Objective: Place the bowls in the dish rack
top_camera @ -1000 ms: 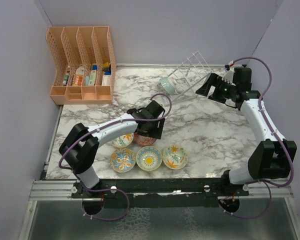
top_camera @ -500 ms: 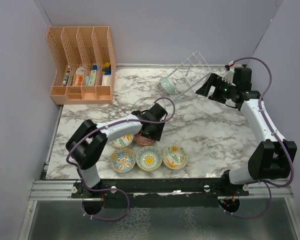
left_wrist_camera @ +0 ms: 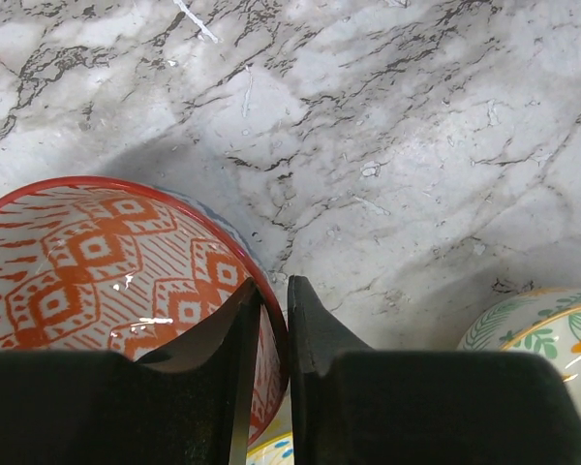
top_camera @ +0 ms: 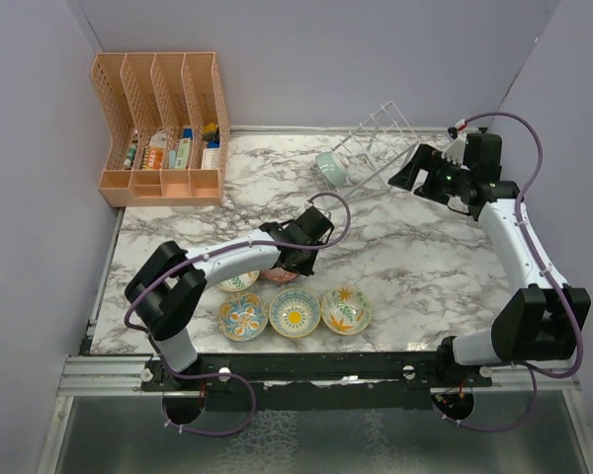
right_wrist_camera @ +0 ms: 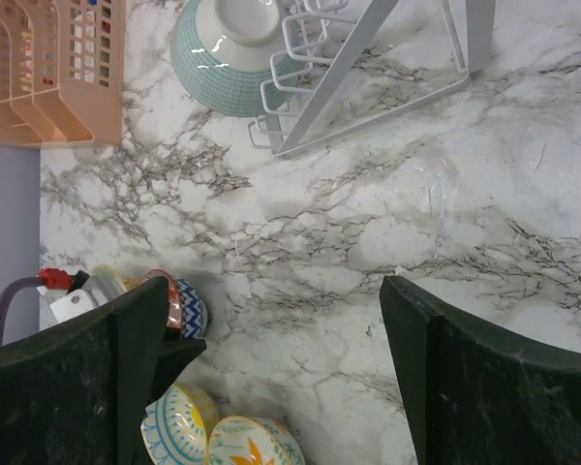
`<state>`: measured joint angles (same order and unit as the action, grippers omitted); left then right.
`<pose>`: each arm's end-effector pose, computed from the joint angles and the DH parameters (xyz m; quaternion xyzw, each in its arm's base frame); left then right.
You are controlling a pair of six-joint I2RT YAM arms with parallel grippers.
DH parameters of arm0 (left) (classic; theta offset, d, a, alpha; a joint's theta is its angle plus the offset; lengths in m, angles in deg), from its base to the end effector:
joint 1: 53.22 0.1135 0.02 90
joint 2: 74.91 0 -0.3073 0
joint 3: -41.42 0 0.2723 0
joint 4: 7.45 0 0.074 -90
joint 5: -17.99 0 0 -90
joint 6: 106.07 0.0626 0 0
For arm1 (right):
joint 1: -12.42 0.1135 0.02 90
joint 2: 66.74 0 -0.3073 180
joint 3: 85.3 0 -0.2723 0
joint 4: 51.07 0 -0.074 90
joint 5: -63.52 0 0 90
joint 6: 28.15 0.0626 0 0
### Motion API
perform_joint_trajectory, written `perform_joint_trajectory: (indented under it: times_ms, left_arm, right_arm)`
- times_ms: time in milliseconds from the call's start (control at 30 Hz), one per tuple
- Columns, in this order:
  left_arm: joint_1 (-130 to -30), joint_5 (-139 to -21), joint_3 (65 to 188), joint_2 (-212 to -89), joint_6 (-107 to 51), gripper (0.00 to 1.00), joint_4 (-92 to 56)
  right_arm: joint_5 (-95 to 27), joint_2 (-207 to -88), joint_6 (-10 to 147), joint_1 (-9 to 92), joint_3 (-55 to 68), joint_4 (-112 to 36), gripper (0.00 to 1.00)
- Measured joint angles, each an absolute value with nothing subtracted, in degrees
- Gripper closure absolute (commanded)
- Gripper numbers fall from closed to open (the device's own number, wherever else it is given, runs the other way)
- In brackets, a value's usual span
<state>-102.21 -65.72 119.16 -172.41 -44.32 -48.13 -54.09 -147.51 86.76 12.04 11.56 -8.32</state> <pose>0.2569 -0.2849 0.2076 0.1600 0.9522 -0.1175 0.2321 0.3416 0.0267 0.3442 0.0953 0.8820 0.2982 0.3522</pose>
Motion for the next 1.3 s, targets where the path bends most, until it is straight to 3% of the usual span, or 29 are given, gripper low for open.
perform_joint_trajectory:
  times_ms: [200,500,833,1300]
  left_arm:
    - [-102.36,-64.89,122.24,-172.51,-43.66,1.00,-51.36]
    - [-99.46,-67.10,142.05,-170.92,-48.73,1.00,-47.73]
    - [-84.85,-76.15,138.09,-169.35,-70.89,1.00,-22.03]
    - [-84.02,-75.36,131.29,-184.21,-101.93,1.00,23.70]
  right_arm:
    - [-52.82,-145.67,87.13,12.04,11.36,-6.99,0.10]
    - [-51.36,-145.10,89.38,12.04,7.75,-5.41,0.11]
    - [-51.43,-148.67,91.83,12.04,0.45,-5.46,0.11]
    - [-51.40,-150.37,91.11,12.04,-0.46,-4.95,0.11]
